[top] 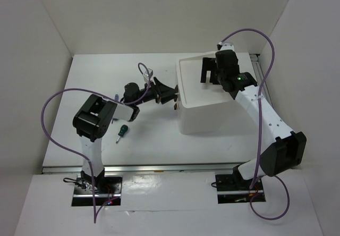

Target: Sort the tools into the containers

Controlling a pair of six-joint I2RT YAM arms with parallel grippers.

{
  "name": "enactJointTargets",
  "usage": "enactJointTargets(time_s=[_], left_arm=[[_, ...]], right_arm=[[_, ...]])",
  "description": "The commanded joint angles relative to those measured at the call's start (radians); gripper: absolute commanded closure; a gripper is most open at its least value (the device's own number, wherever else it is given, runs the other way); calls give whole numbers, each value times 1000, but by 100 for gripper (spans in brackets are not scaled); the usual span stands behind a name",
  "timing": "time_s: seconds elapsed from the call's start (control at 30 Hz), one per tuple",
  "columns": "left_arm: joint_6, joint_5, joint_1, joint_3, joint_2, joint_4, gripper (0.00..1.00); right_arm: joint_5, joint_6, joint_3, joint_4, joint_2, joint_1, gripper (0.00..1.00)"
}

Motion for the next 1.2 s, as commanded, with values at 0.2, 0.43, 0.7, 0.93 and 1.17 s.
enactJointTargets(time_s=[0.2,0.43,0.7,0.93,1.17], left_arm=[[-32,-15,9,68,-70,256,35],[-9,3,18,81,-101,209,40],[-21,3,-11,62,-79,218,53],[-18,23,-11,100,-52,221,100],[91,0,121,-81,-203,75,100]], right_arm=[[5,-12,-25,-82,22,20,0],[14,-12,-25,-82,22,29,0],[23,-12,-25,-82,22,38,0],[32,-12,-25,-91,22,38,0],[32,-3,-34,-82,22,26,0]])
